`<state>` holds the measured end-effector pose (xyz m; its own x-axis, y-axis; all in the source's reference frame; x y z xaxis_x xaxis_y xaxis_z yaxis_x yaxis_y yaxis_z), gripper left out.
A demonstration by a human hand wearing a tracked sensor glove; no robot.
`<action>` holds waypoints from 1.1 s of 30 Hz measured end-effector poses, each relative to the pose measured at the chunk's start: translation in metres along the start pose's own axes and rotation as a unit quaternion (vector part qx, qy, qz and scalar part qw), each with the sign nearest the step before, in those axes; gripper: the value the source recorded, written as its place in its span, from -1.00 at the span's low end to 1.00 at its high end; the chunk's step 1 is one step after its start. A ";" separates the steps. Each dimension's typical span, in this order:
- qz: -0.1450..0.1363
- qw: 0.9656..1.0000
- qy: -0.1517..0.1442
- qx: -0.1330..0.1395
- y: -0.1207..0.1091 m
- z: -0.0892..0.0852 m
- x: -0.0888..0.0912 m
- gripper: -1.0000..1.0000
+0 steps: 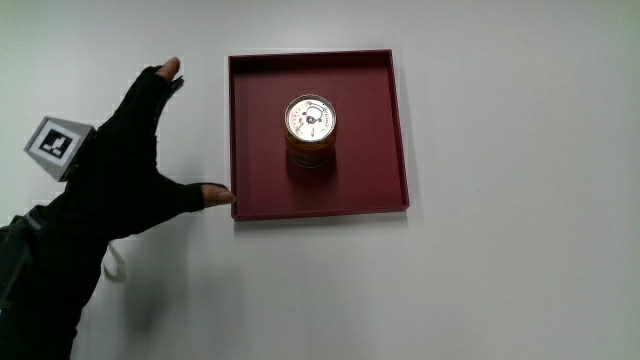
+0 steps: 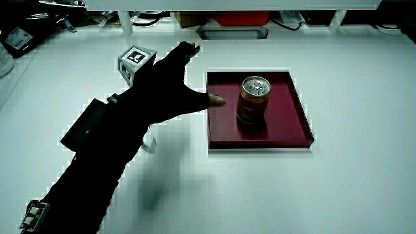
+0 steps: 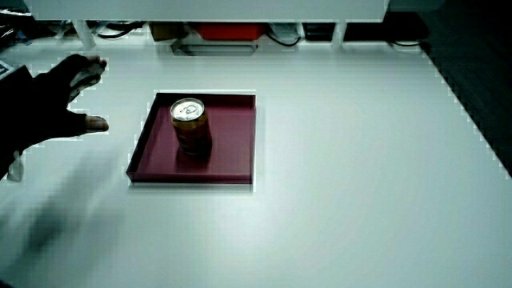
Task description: Pick red bull from plate
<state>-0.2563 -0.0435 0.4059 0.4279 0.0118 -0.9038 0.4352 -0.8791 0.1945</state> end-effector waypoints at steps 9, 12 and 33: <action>0.055 0.996 -0.072 -0.017 0.024 -0.022 -0.007 0.00; 0.054 0.996 -0.068 -0.017 0.035 -0.032 -0.013 0.00; 0.079 0.993 -0.062 -0.062 0.092 -0.093 -0.019 0.00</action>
<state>-0.1506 -0.0799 0.4769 0.4019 -0.1874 -0.8963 0.4677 -0.7995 0.3769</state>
